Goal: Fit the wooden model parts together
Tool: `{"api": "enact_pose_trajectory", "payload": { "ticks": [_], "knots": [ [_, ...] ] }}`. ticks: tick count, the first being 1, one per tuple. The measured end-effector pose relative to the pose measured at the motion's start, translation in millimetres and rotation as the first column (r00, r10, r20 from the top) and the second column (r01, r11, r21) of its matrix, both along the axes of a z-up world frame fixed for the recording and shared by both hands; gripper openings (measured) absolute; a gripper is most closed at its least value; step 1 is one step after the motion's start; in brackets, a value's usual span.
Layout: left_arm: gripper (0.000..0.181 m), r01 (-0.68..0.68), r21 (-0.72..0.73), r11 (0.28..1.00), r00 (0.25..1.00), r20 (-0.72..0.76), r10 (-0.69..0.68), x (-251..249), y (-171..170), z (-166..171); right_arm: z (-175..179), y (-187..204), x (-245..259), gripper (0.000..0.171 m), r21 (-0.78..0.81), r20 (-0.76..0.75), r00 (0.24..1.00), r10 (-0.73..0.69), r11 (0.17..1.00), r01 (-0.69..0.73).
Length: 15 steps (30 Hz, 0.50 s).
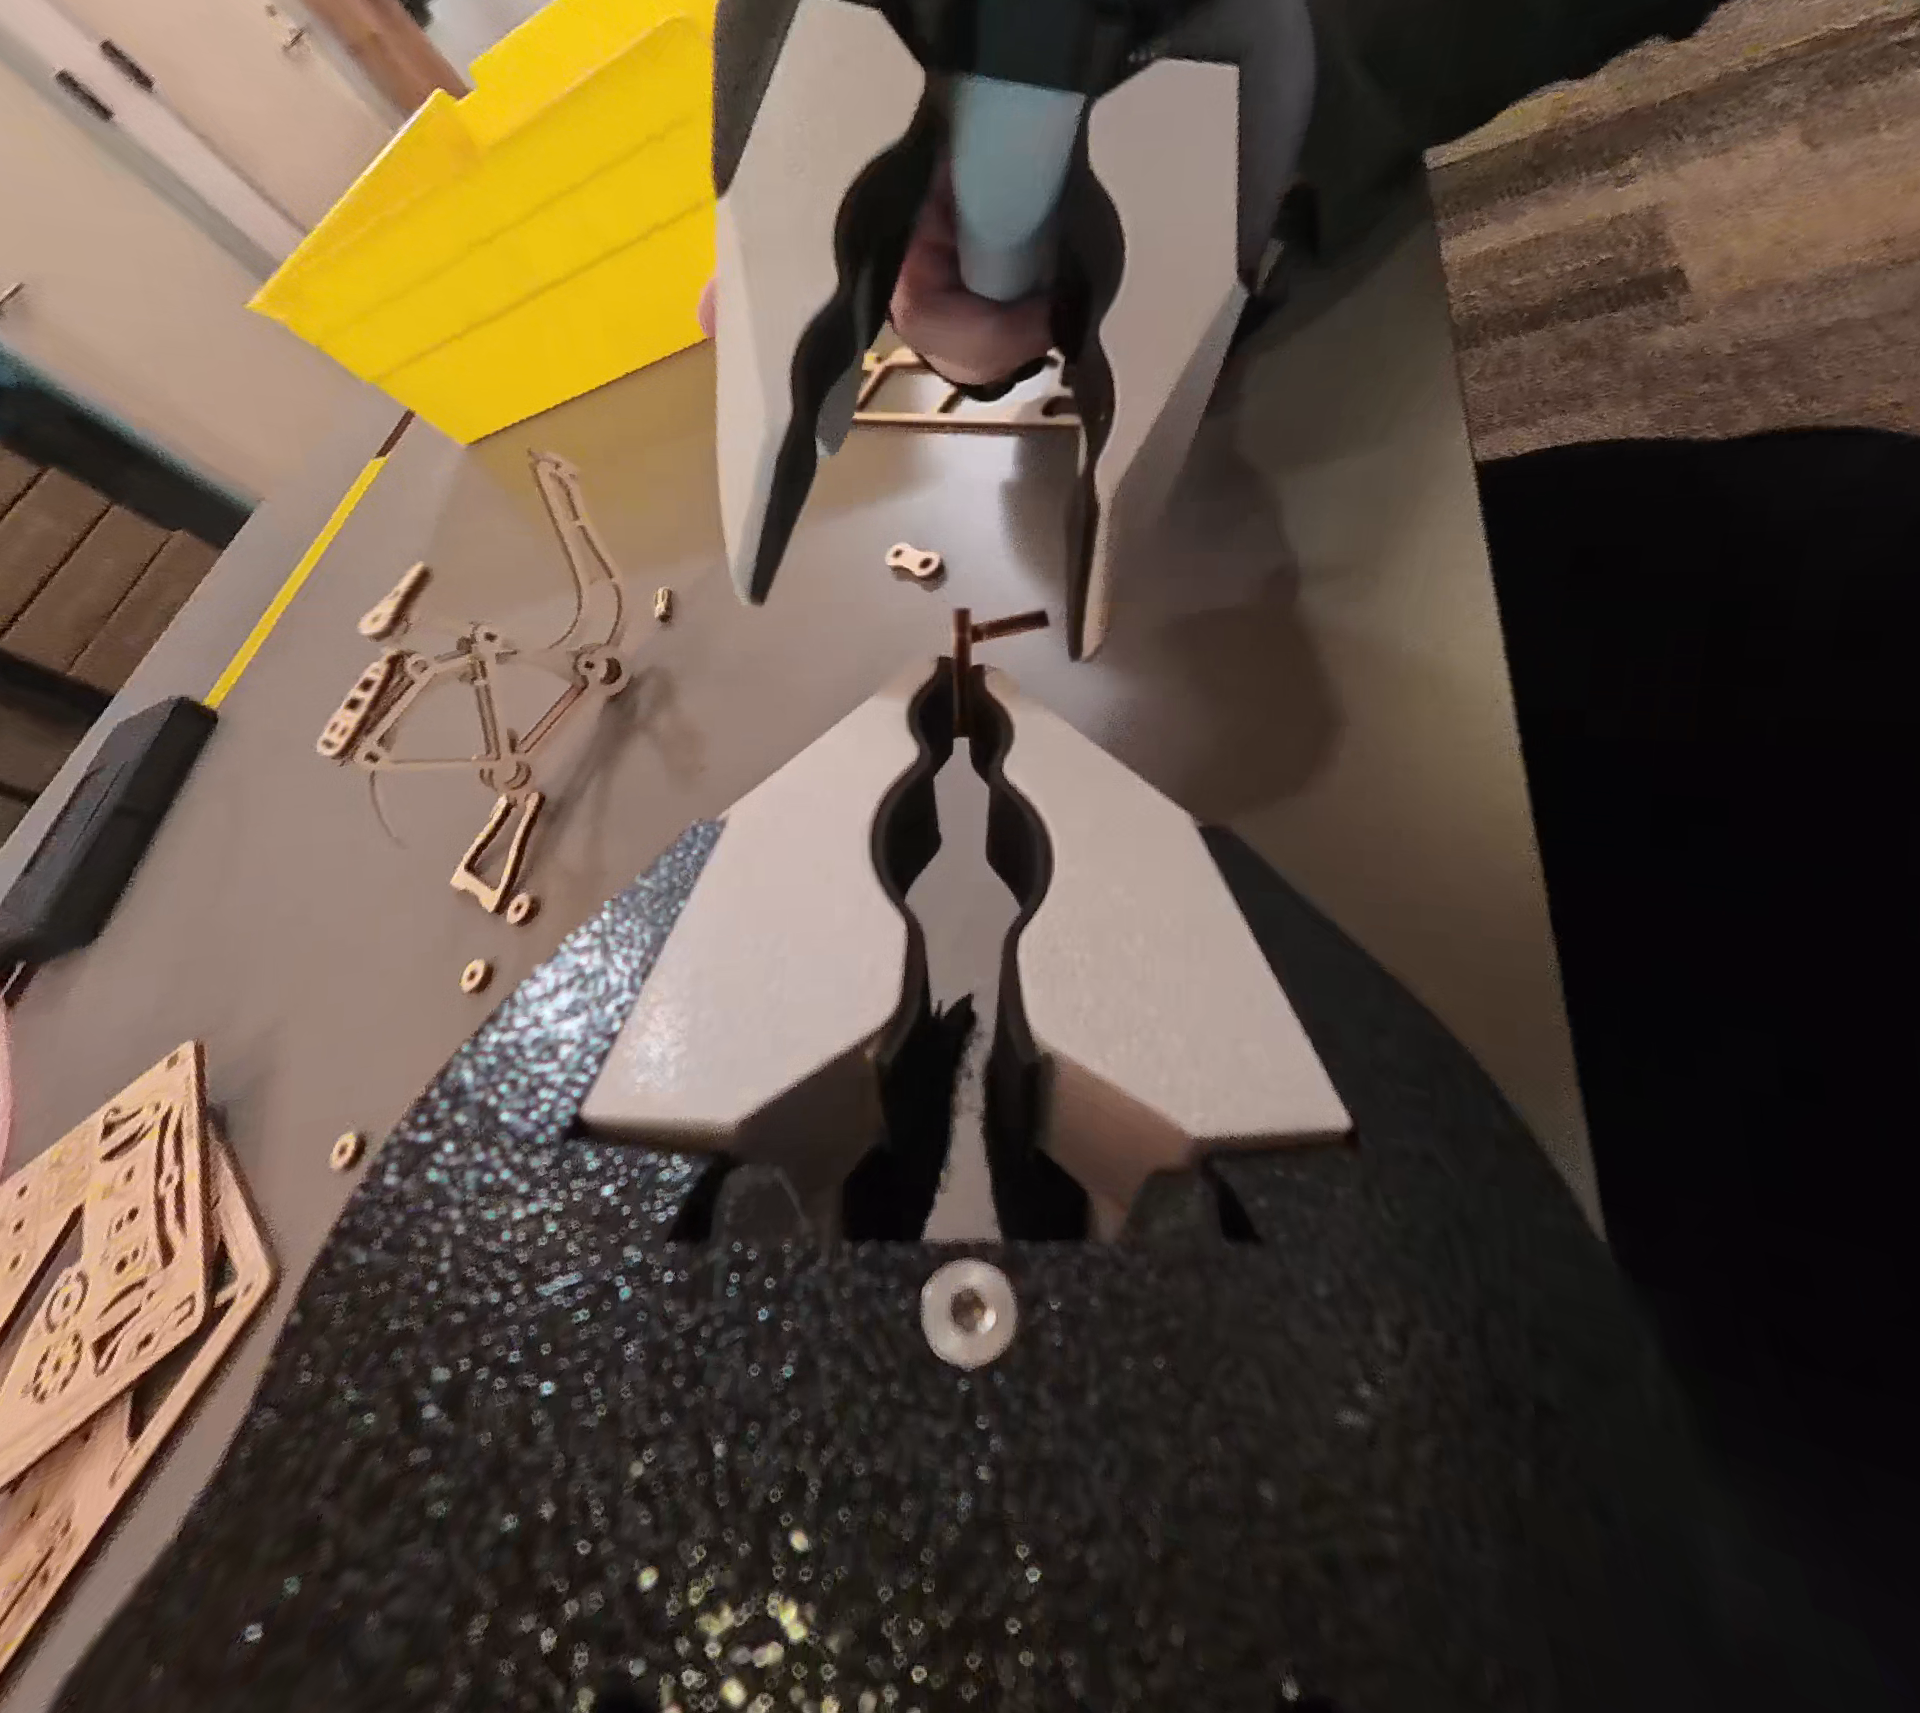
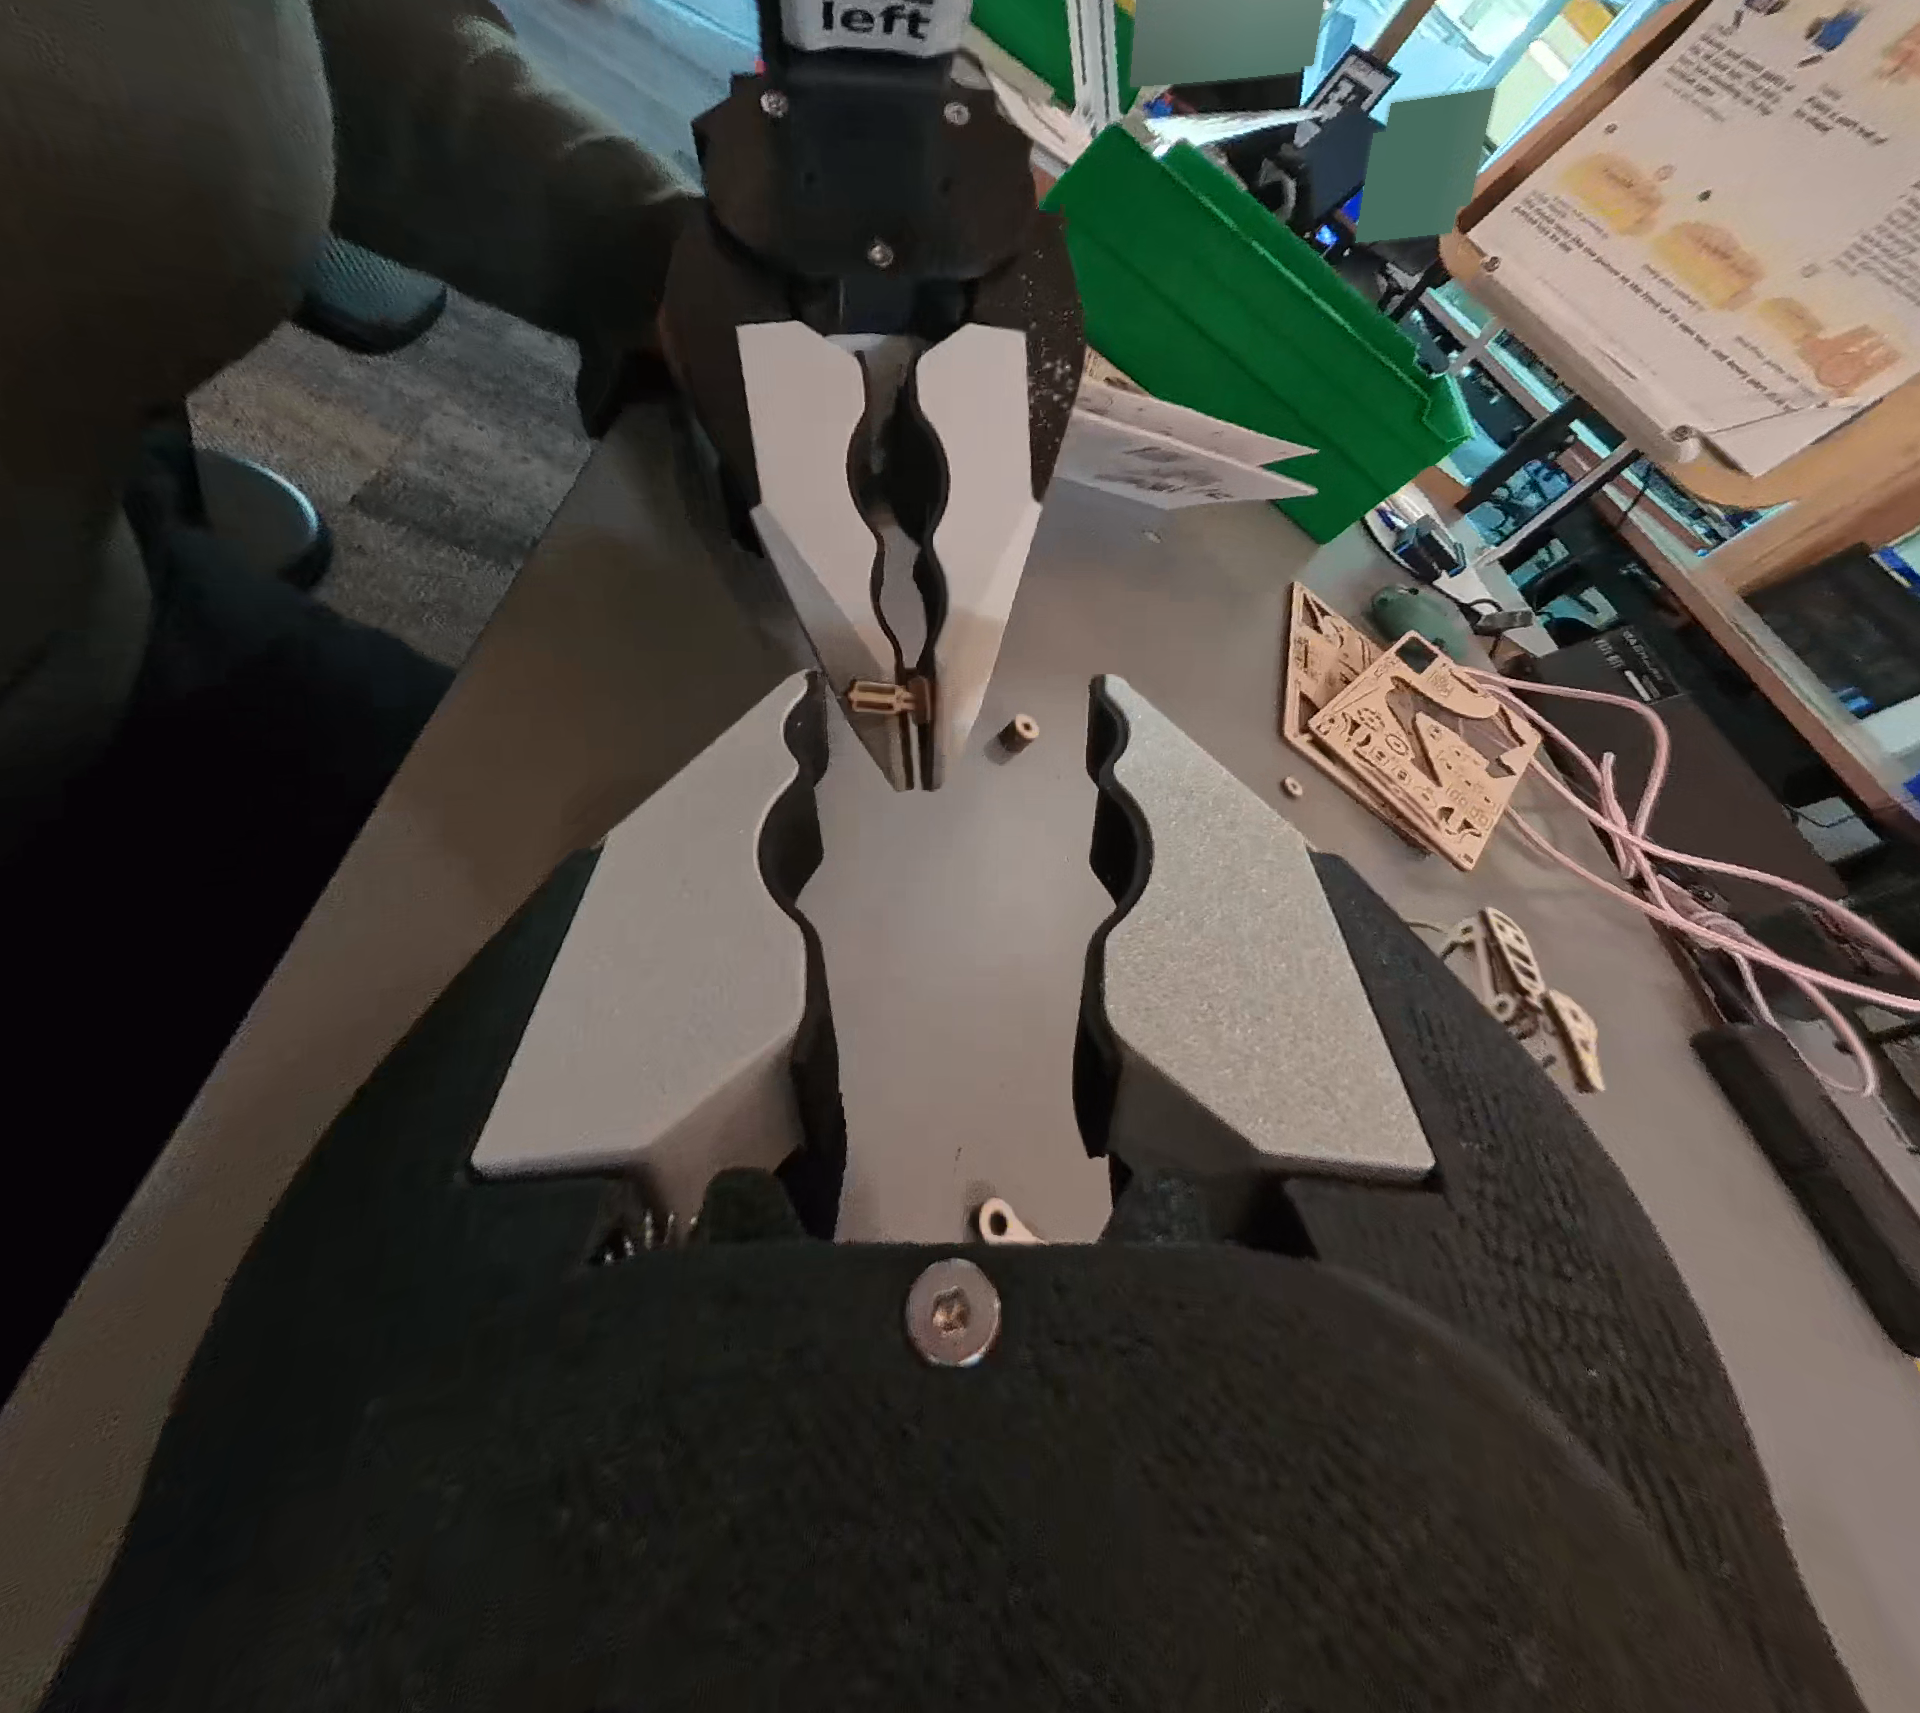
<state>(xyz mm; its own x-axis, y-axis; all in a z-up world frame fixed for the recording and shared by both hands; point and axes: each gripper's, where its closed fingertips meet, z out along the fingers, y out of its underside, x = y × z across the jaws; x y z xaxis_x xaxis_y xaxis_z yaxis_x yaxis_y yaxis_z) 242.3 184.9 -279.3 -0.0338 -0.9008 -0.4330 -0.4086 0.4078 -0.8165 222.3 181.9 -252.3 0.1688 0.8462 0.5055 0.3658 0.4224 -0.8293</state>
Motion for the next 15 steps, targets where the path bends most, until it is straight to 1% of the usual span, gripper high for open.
{"api": "enact_pose_trajectory", "payload": {
  "ticks": [2, 4, 8, 15],
  "knots": [
    [0.0, 0.022, -0.01, 1.0, 1.0, -0.006, -0.022, 2, -2, -5, -6, 0, 0, 0.048, -0.005, 0.02, 1.0, 0.002, 1.0, -0.002],
    [0.0, 0.035, -0.018, 0.999, 0.999, -0.013, -0.035, 4, -2, -7, -8, -2, 0, 0.04, -0.008, 0.03, 0.999, 0.016, 1.0, -0.015],
    [0.0, 0.052, -0.017, 0.998, 0.998, -0.021, -0.053, 4, -3, -9, -13, -7, 0, 0.028, 0.018, 0.055, 0.998, 0.038, 0.999, -0.039],
    [0.0, 0.057, -0.048, 0.997, 0.998, -0.028, -0.058, 4, -3, -9, -17, -8, 4, 0.022, 0.073, 0.087, 0.996, 0.029, 0.997, -0.035]
  ]
}}
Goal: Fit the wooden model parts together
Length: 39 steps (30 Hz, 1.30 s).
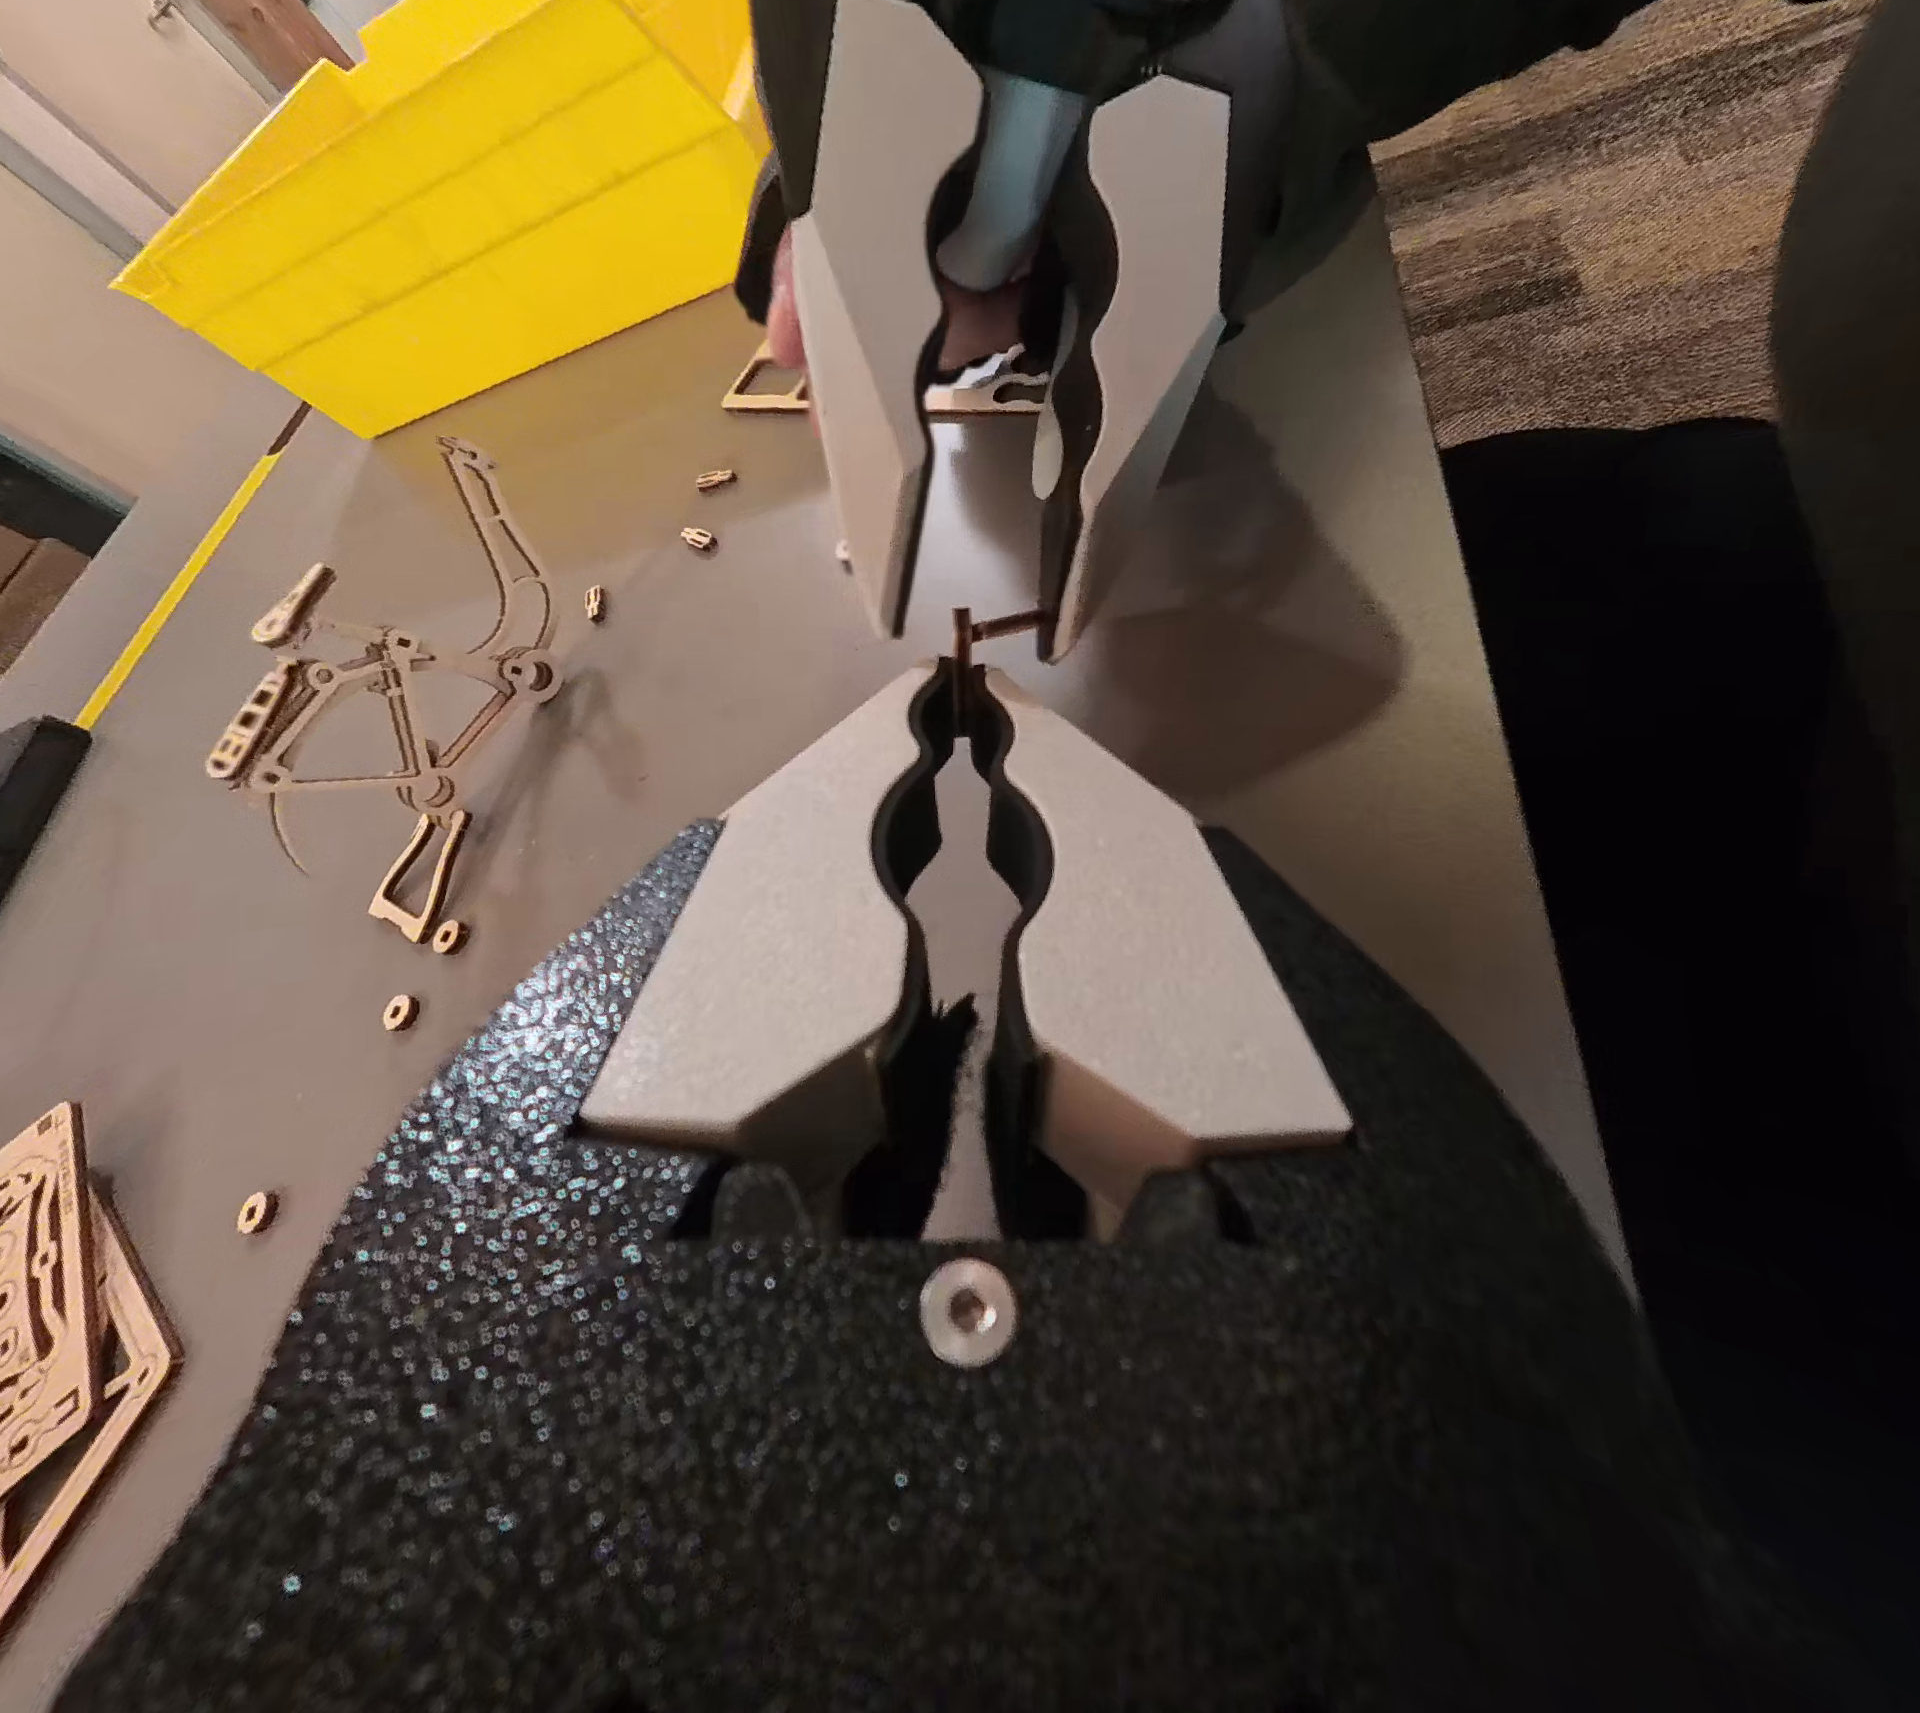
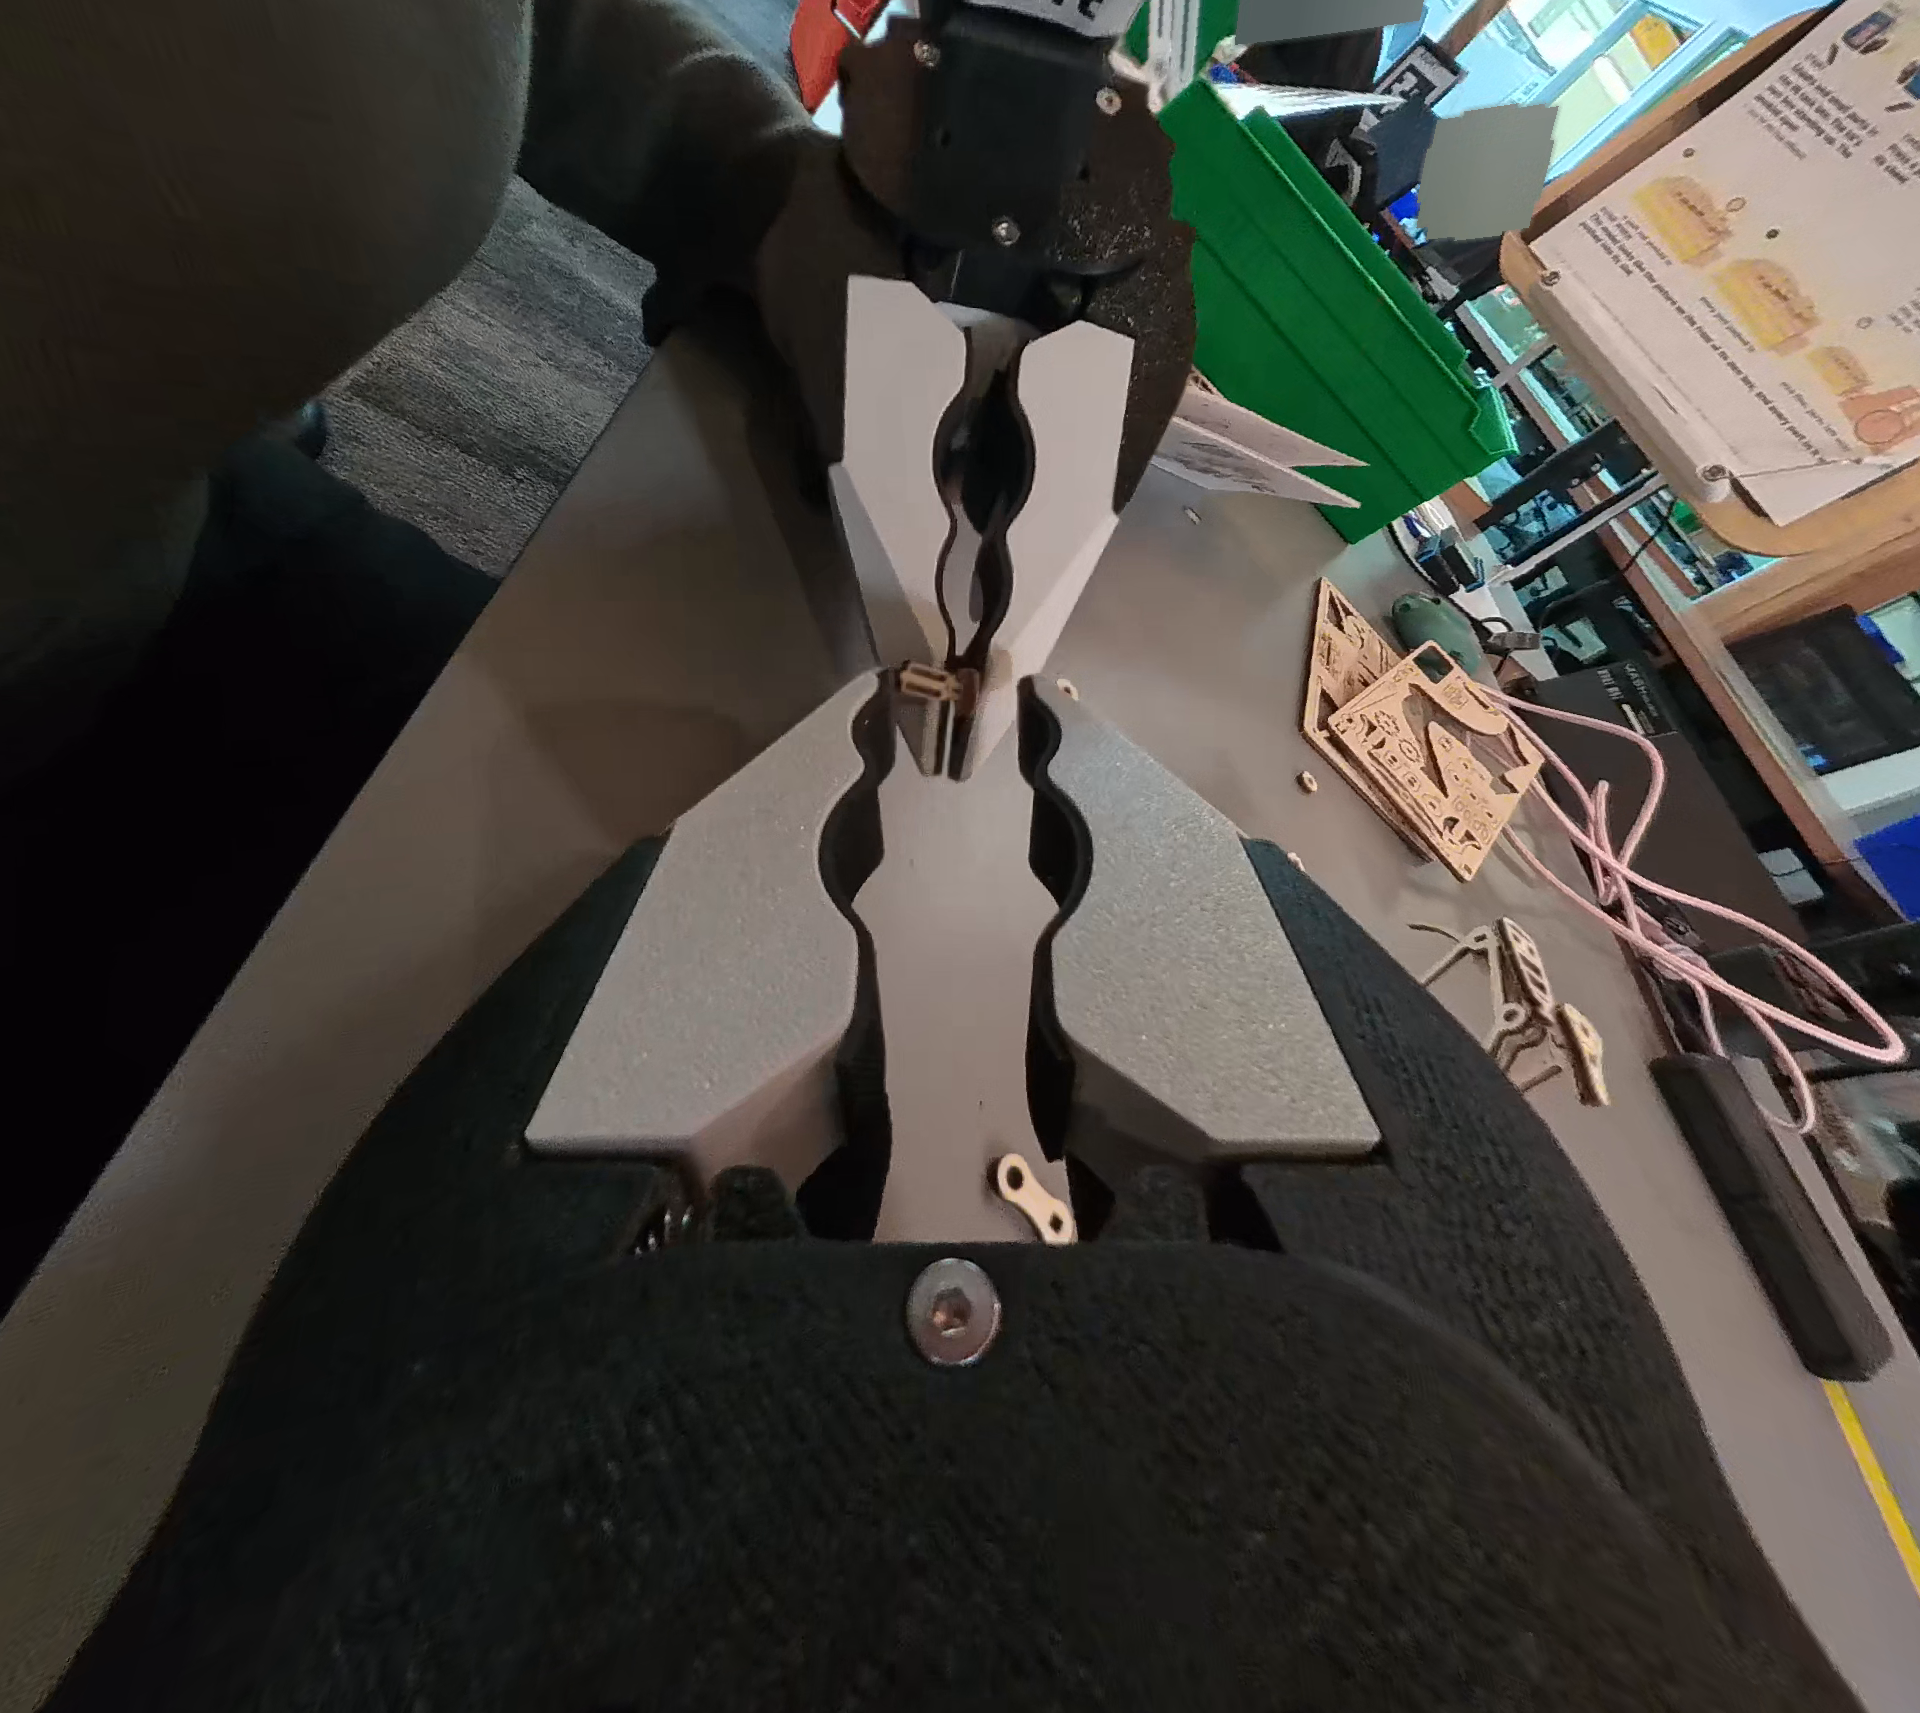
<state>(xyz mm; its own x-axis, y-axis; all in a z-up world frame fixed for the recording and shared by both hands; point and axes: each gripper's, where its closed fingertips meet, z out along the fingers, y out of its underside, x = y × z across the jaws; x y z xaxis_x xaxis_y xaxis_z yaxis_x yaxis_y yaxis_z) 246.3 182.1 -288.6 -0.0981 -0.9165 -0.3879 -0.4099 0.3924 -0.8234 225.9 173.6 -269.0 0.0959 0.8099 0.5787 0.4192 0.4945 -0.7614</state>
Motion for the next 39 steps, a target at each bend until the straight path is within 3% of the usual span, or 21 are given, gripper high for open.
{"api": "enact_pose_trajectory", "payload": {
  "ticks": [12, 18, 39],
  "knots": [
    [0.0, -0.014, -0.028, 1.0, 1.0, -0.009, 0.013, 0.3, 2.4, -0.7, 2.4, 0.0, 0.8, 0.022, -0.076, -0.04, 0.999, 0.01, 0.997, -0.013],
    [0.0, -0.025, -0.052, 0.998, 1.0, 0.0, 0.025, 0.0, 4.6, 1.2, 3.0, 0.9, 0.0, 0.015, -0.08, -0.046, 0.999, 0.002, 0.997, -0.006],
    [0.0, 0.008, -0.099, 0.995, 0.999, -0.05, -0.013, -0.4, -0.5, -5.1, -3.5, -1.6, -1.3, 0.014, -0.085, -0.004, 1.0, 0.026, 0.996, -0.026]
  ]
}}
